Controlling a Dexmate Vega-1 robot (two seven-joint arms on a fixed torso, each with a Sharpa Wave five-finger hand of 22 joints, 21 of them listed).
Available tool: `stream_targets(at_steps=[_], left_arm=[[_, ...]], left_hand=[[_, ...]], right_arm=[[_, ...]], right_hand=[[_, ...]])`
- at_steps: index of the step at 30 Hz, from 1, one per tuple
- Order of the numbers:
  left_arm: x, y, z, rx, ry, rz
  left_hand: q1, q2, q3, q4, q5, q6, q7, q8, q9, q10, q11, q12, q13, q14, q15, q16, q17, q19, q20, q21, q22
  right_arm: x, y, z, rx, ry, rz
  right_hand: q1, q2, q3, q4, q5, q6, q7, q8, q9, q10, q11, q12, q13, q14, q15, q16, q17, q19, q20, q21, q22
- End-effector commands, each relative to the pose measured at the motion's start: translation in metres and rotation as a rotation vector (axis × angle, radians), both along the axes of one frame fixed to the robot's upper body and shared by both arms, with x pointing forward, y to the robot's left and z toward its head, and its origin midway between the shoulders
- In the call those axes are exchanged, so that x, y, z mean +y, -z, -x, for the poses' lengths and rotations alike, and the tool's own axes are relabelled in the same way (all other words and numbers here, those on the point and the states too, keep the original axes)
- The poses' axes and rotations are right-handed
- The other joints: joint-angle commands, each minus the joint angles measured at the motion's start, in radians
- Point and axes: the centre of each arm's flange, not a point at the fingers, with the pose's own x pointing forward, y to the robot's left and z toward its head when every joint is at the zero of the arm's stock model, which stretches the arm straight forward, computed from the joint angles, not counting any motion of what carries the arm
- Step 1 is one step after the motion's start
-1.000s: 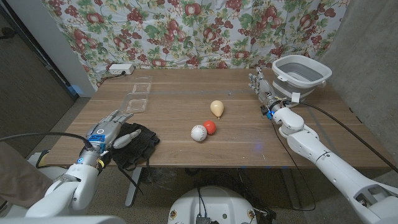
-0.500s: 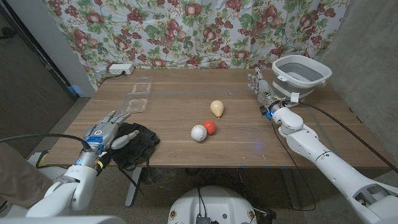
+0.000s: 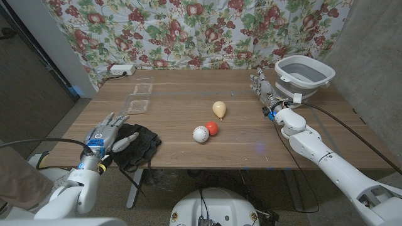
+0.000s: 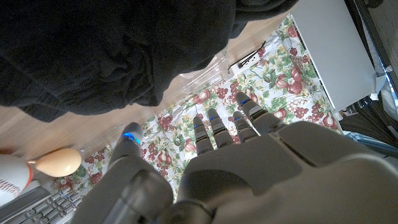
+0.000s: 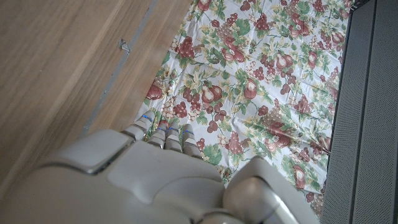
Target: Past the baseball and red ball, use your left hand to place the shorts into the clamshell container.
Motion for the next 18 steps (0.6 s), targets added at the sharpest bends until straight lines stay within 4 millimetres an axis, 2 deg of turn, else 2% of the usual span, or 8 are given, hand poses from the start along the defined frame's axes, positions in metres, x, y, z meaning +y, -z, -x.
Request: stream_targets(at_steps=[1,18], left_arm=[[-0.0066,0.0084,-0.0092,-0.007,0.007,0.028],[-0.001,0.0083,-0.0174,0.014,0.004,0.069]], left_hand=[[0.004,0.004,0.0,-0.005,0.006,0.002,-0.002,0.005,0.005,-0.009,0.002,-0.002,0.004,-0.004,-0.149,0.0,0.001,0.001,-0.011,0.005,0.003],[0.021,0.008,0.005,-0.007,0.013,0.001,-0.002,0.007,0.006,-0.011,-0.01,0.005,0.005,0.011,-0.159,0.01,0.002,0.022,-0.023,0.013,0.003]], right_arm=[[-0.0032,-0.0009,-0.0007,0.006,0.002,0.001],[-0.0049,-0.0006,-0.0032,0.011,0.003,0.008]], right_hand=[[0.006,0.004,0.002,-0.004,0.008,0.001,0.002,0.002,0.002,0.005,-0.003,0.003,0.003,-0.001,-0.003,0.007,0.002,0.003,0.011,0.004,0.005],[0.006,0.005,0.002,-0.004,0.007,0.001,0.002,0.003,0.002,0.004,-0.004,0.002,0.003,-0.001,-0.003,0.007,0.002,0.003,0.011,0.003,0.005]])
